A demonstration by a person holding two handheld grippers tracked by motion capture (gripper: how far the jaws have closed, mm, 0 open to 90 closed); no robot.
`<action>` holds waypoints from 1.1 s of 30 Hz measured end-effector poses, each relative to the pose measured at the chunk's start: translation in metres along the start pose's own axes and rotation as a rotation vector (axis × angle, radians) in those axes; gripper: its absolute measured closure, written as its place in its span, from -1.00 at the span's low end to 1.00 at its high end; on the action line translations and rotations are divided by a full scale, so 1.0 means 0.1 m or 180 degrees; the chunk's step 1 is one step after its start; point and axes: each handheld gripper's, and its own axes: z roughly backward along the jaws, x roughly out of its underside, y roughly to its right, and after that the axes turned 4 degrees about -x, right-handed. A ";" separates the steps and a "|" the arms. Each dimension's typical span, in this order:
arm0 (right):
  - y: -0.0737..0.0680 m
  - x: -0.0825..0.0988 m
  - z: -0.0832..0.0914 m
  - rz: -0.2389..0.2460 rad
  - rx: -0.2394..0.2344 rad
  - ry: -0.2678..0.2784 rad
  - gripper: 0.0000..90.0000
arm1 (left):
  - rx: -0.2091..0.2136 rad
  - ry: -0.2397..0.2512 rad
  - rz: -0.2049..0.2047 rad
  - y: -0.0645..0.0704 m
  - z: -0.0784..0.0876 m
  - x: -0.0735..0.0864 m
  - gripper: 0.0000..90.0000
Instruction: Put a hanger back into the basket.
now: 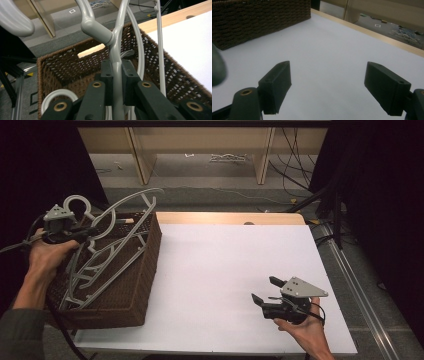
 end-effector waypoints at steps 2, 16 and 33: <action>0.00 0.00 0.00 -0.0001 0.0001 -0.0001 -0.50 | -0.0015 -0.0020 -0.0016 -0.03 0.00 0.03 0.83; 0.00 0.00 0.00 -0.0014 -0.0001 -0.0002 -0.51 | -0.0062 -0.0237 -0.0239 -0.15 -0.01 0.33 0.83; -0.01 0.00 0.00 -0.0015 0.0014 -0.0030 -0.53 | -0.0159 -0.0484 -0.0299 -0.24 -0.10 0.57 0.82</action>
